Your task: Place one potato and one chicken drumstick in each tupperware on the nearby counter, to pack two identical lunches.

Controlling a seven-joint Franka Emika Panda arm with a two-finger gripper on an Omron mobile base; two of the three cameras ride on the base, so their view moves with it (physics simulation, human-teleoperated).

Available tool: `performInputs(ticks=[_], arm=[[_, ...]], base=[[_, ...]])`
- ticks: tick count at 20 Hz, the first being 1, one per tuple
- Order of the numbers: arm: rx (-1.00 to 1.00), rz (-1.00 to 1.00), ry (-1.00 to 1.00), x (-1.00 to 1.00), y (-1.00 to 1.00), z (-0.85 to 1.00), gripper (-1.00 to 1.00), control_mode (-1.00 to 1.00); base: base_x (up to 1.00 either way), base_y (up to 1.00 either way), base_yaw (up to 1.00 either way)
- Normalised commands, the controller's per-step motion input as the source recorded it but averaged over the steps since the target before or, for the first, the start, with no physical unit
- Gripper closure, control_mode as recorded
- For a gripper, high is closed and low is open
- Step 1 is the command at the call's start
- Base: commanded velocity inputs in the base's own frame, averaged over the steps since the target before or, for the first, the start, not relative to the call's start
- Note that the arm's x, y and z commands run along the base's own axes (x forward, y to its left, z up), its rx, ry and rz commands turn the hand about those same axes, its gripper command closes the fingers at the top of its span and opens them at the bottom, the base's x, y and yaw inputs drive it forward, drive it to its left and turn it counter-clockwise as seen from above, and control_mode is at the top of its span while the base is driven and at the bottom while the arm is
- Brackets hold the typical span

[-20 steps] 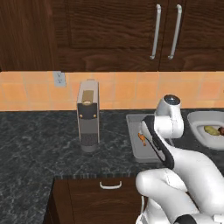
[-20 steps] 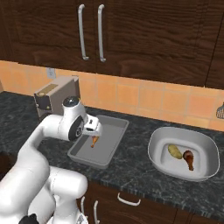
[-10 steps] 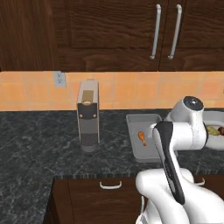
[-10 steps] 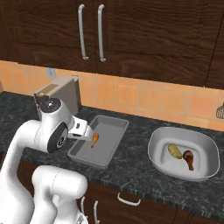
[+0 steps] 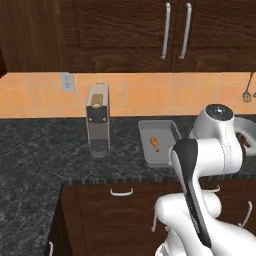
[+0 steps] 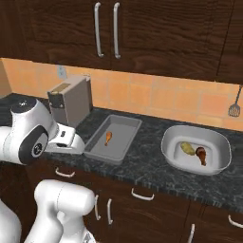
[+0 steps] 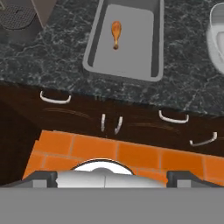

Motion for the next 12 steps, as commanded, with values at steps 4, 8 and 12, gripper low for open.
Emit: performInputs(ticks=[4,8,12], arm=[[0.0,0.0,0.0,0.0,0.0,0.0,-1.0,1.0],[0.0,0.0,0.0,0.0,0.0,0.0,-1.0,1.0],[0.0,0.0,0.0,0.0,0.0,0.0,-1.0,1.0]], base=[[-0.53,-0.97,-0.11],[-0.26,-1.0,-0.07],[-0.35,-1.0,-0.04]])
